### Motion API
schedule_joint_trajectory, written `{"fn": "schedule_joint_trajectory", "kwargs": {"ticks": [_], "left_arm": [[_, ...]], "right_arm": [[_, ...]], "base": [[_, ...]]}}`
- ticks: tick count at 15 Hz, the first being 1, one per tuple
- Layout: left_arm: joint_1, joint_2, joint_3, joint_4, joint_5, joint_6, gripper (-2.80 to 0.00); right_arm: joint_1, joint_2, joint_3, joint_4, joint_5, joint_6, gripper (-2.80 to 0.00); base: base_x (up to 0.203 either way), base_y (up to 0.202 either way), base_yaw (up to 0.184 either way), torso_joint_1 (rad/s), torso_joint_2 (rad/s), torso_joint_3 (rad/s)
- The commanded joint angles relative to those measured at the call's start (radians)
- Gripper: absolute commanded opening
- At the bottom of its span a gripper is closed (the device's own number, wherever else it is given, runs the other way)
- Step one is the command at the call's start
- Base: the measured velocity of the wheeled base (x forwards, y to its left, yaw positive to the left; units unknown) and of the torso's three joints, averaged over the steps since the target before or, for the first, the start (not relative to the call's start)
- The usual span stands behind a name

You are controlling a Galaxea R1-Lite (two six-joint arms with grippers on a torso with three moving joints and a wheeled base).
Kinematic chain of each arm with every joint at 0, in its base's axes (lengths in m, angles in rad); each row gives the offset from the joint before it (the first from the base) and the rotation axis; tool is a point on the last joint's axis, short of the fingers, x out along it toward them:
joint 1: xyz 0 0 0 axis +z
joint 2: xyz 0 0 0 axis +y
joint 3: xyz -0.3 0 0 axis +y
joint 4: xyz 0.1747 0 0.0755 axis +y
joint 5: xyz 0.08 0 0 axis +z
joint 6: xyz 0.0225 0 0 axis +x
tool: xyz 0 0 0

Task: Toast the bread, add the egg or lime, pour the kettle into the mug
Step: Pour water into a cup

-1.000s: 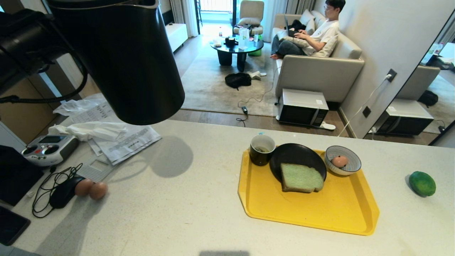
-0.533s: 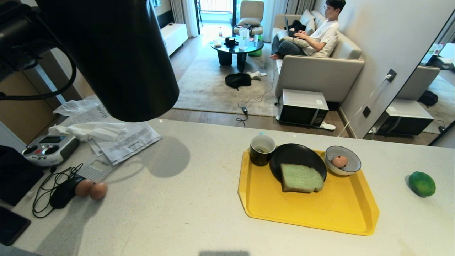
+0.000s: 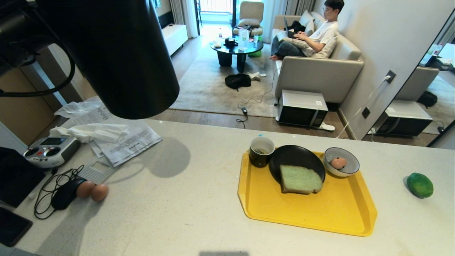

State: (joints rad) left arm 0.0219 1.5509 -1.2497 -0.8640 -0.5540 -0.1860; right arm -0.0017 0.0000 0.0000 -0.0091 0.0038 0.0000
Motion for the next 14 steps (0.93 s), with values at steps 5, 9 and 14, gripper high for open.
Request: {"fn": "schedule_joint_trajectory", "kwargs": {"ticks": [5, 9, 14], "left_arm": [[0.001, -0.005, -0.004, -0.004, -0.003, -0.001, -2.8], [0.0, -0.003, -0.004, -0.004, -0.003, -0.001, -2.8], [0.001, -0.005, -0.004, -0.005, -0.003, -0.001, -2.8]], "right_arm": [[0.0, 0.001, 0.002, 0.0, 0.001, 0.0, -2.8], [0.0, 0.0, 0.002, 0.0, -0.001, 0.002, -2.8], [0.0, 0.0, 0.002, 0.0, -0.007, 0.003, -2.8]], "base": [[0.0, 0.0, 0.0, 0.066, -0.12, -0.055], [0.0, 0.0, 0.0, 0.06, -0.11, -0.051], [0.0, 0.0, 0.0, 0.061, -0.12, -0.054]]}}
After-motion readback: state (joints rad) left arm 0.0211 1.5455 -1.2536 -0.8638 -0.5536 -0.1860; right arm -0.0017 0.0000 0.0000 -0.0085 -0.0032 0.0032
